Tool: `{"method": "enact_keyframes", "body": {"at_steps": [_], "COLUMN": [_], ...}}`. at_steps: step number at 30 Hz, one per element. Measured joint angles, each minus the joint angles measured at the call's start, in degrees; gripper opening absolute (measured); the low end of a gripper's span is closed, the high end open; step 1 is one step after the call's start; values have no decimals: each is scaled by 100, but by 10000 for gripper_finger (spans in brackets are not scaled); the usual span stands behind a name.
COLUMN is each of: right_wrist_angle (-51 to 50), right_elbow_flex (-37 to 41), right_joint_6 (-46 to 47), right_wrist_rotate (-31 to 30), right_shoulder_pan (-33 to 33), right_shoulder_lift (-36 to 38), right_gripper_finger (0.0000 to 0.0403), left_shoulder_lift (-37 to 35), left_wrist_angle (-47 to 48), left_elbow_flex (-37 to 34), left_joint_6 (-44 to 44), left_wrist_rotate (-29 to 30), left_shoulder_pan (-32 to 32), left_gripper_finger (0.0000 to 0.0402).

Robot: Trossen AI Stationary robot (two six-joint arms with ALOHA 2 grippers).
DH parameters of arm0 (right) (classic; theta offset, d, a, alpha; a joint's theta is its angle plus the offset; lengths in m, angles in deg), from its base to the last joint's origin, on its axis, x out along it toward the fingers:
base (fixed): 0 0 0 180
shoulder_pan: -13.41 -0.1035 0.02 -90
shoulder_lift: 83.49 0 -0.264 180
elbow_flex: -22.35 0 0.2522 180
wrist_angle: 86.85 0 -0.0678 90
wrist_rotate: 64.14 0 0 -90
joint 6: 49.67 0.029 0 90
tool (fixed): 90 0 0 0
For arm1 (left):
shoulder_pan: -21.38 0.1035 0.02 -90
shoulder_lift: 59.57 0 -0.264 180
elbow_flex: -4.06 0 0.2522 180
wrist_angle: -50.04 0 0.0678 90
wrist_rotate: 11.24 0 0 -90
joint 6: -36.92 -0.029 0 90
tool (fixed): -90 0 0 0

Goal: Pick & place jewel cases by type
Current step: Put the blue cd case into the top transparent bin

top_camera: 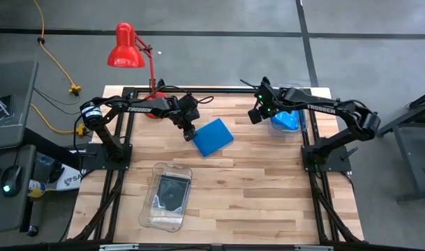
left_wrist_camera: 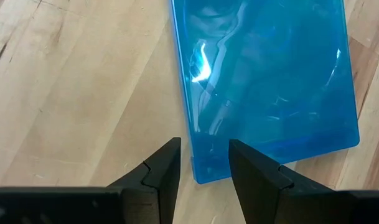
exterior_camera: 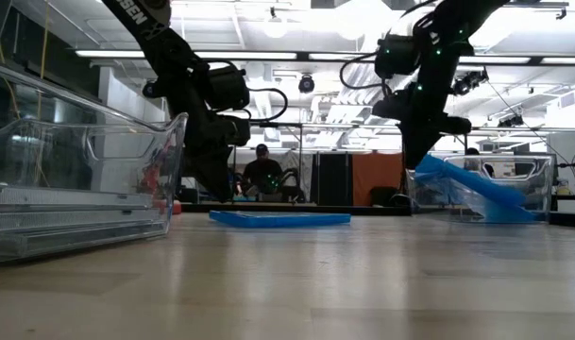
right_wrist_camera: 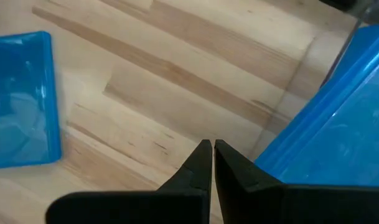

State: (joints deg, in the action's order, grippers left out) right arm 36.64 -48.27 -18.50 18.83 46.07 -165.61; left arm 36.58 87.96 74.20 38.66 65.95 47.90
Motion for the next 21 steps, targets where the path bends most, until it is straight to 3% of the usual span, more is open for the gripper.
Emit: {"method": "enact_keyframes", "body": {"at_steps": [17,21], "right_wrist_angle": [-599,-456], "right_elbow_flex": [0,0], "right_joint_6": [132,115], "right_wrist_rotate": [175,-238], "right_shoulder_pan": [-334,-350], "right_shoulder_lift": [704,944], "right_gripper_finger": [0,0], "left_shoulder_lift": [0,-1], "left_wrist_angle": [-3,-7], "left_elbow_flex": [0,0], "left_joint_6": [-2,-4], "left_wrist_rotate": [35,98], "left_shoulder_pan": [0,0], "left_gripper_finger": [133,133]}}
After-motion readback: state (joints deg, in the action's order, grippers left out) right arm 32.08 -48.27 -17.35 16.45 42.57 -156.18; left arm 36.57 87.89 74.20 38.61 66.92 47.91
